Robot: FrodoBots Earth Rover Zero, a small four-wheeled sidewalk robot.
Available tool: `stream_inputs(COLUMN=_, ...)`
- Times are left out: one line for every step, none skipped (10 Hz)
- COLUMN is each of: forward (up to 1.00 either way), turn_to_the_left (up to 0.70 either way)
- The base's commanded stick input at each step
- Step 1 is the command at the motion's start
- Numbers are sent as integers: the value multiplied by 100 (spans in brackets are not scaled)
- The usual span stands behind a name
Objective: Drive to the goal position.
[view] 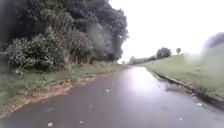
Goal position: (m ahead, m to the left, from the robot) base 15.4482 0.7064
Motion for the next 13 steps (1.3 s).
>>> stream_inputs(forward=45, turn_to_the_left=0)
stream_inputs(forward=45, turn_to_the_left=0)
stream_inputs(forward=45, turn_to_the_left=0)
stream_inputs(forward=45, turn_to_the_left=0)
stream_inputs(forward=45, turn_to_the_left=0)
stream_inputs(forward=45, turn_to_the_left=0)
stream_inputs(forward=45, turn_to_the_left=-27)
stream_inputs(forward=45, turn_to_the_left=-27)
stream_inputs(forward=45, turn_to_the_left=-27)
stream_inputs(forward=45, turn_to_the_left=-27)
stream_inputs(forward=45, turn_to_the_left=-27)
stream_inputs(forward=45, turn_to_the_left=-27)
stream_inputs(forward=45, turn_to_the_left=-27)
